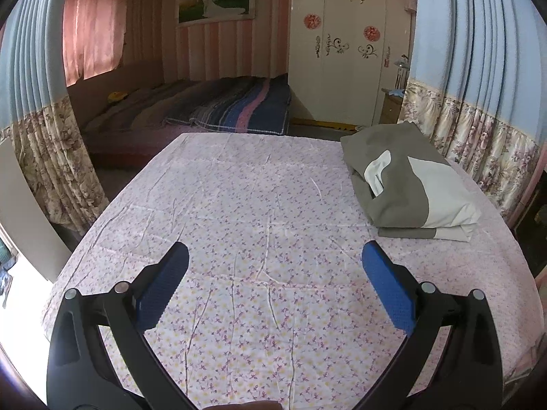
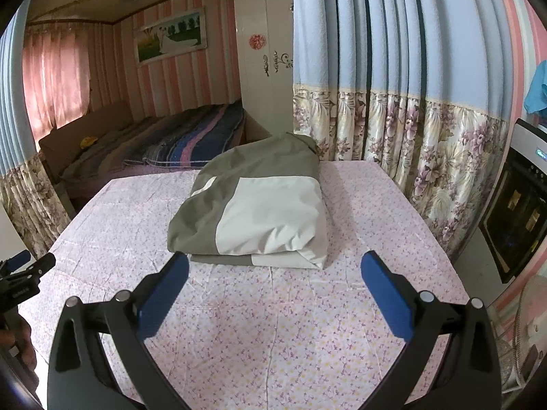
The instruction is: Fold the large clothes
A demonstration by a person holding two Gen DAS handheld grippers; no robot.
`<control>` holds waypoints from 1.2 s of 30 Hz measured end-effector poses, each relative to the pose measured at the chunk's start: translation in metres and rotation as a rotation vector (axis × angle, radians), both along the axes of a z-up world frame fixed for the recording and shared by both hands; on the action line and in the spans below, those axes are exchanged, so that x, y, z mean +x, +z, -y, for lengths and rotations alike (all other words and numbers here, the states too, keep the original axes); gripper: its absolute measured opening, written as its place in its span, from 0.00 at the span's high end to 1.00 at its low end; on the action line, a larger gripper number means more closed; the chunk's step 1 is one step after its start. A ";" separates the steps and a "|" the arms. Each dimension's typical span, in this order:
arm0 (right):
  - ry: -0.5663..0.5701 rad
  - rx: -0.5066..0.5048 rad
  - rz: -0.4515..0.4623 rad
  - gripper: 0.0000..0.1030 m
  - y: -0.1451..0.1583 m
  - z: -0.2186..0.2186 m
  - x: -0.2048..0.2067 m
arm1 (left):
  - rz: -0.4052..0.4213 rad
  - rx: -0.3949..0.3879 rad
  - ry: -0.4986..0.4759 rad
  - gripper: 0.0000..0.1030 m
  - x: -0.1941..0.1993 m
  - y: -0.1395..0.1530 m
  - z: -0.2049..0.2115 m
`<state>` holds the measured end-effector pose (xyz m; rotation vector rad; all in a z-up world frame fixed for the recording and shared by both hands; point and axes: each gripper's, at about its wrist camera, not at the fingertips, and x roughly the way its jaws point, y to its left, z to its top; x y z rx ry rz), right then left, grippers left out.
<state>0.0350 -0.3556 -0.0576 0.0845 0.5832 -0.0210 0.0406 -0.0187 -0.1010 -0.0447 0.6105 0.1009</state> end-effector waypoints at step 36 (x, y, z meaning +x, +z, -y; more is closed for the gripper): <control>0.009 -0.008 0.007 0.02 0.003 -0.002 0.003 | 0.009 -0.003 0.000 0.03 0.000 0.000 -0.002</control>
